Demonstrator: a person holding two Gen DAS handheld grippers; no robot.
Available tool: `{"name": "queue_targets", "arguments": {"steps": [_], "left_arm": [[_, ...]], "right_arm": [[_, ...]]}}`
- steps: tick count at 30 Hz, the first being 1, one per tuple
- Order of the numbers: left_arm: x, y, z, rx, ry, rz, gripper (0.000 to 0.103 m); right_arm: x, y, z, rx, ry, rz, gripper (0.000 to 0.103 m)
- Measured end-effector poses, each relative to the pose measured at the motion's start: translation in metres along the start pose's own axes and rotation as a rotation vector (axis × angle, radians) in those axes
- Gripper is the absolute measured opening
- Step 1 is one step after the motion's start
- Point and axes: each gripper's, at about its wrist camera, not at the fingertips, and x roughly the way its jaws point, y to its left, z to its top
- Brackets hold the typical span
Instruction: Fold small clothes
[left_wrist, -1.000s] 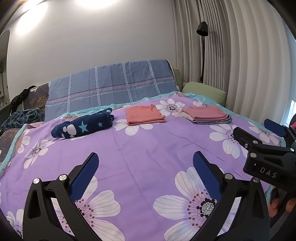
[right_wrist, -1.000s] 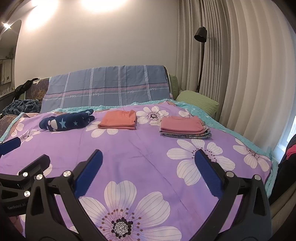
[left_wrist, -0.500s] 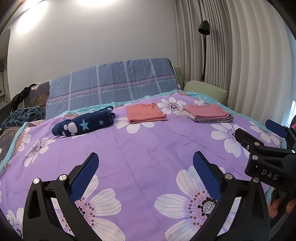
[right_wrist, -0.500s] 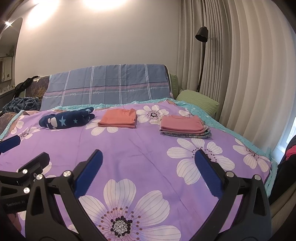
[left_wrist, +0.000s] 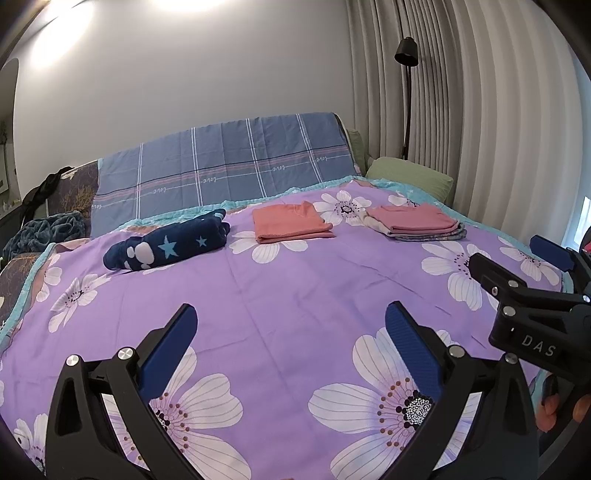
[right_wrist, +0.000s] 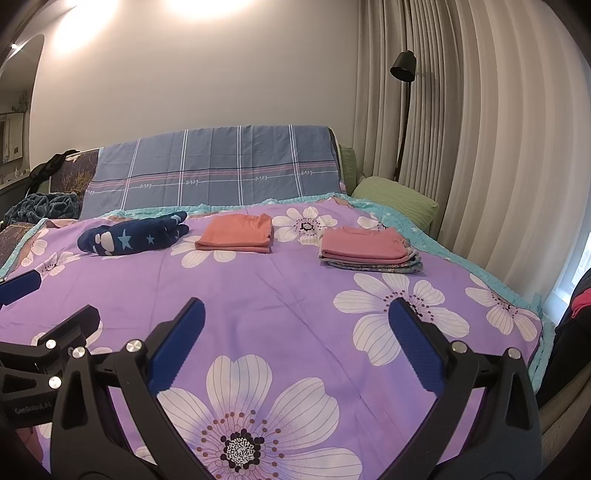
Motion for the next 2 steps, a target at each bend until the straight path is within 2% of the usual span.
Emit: {"name": "queue_targets", "arguments": {"steps": [2], "left_arm": [[0.0007, -0.0001, -0.0007, -0.002, 0.003, 0.001, 0.102]], "right_arm": [[0.0015, -0.0005, 0.0004, -0.001, 0.004, 0.000, 0.101]]}}
